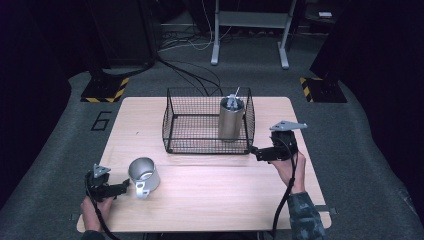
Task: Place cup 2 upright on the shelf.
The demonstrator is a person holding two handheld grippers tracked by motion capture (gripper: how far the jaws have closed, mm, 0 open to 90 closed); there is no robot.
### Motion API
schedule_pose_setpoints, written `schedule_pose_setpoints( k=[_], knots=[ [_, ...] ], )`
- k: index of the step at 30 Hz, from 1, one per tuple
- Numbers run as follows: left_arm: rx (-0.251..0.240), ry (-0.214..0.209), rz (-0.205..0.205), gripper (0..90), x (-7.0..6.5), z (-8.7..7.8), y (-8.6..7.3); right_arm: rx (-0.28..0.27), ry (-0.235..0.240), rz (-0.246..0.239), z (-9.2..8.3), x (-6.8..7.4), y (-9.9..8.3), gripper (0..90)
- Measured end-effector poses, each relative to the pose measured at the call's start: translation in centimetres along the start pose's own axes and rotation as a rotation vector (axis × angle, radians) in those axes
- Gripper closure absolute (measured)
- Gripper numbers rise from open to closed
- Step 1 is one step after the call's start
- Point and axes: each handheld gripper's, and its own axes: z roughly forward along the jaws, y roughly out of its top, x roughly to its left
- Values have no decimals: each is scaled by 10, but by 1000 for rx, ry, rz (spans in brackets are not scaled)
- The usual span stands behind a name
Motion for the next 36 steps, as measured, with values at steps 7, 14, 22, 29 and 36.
schedule_pose_setpoints(
  k=[7,14,22,29,36],
  knots=[
    [-2,5,-6,60,-1,0,0,28,-50,39,3,-9,-35,0],
    [14,22,-17,57,-1,-1,1,62,-87,95,20,-17,-78,0],
    [-2,25,-67,50,5,-17,12,117,-118,144,45,-28,-127,0],
    [-62,12,-81,23,6,-39,29,135,-146,172,54,-33,-142,0],
    [-101,-6,-76,2,-1,-64,50,136,-194,127,56,-32,-145,0]
  ],
)
